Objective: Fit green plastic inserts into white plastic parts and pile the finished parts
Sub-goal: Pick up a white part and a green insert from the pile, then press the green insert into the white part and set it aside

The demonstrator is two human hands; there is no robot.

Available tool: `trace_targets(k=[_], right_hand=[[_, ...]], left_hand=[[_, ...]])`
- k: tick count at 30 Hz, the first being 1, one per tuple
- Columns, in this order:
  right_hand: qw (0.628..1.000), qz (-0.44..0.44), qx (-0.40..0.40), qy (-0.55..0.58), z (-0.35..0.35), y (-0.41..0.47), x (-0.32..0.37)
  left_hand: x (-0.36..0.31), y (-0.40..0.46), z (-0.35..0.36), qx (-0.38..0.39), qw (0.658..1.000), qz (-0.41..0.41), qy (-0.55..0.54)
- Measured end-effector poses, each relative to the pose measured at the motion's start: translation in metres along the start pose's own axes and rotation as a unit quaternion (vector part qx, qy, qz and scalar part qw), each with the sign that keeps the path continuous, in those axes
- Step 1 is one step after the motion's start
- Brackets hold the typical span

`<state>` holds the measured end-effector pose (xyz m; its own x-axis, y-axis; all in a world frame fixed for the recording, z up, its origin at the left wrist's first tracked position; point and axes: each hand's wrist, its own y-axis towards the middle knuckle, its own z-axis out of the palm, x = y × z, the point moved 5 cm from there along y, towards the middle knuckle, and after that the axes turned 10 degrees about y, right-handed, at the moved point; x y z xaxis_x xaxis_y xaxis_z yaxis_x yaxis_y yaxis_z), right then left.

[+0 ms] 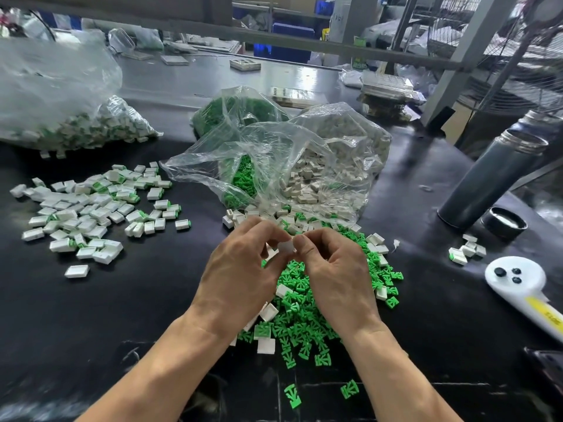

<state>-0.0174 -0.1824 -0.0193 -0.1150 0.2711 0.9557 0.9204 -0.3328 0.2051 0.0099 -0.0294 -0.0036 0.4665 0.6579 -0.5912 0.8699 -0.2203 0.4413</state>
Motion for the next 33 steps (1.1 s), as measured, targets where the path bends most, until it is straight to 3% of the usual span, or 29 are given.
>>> trace_targets(k=[4,9,16,25,29,33], right_hand=[[0.983,-0.051,-0.008,-0.176,-0.008,0.002,0.005],[0.936,-0.009,0.031,-0.35,-0.018,0.009,0.001],[0.92,0.031,0.058,-0.387,-0.02,0.011,-0.008],[0.927,0.01,0.034,-0.374,-0.018,0.013,-0.007],[0.928,0.002,0.022,-0.371,-0.02,0.015,-0.008],[0.929,-0.019,0.008,-0.37,-0.019,0.014,-0.009]], left_hand=[[0.013,0.005,-0.003,0.012,0.999,-0.018,0.035],[0.048,0.012,-0.014,0.029,0.99,-0.082,0.113],[0.09,0.023,-0.036,-0.002,0.956,-0.166,0.24],[0.113,0.025,-0.046,-0.033,0.915,-0.222,0.335],[0.094,0.026,-0.037,-0.019,0.956,-0.17,0.239],[0.074,0.019,-0.015,0.112,0.968,-0.186,0.125]])
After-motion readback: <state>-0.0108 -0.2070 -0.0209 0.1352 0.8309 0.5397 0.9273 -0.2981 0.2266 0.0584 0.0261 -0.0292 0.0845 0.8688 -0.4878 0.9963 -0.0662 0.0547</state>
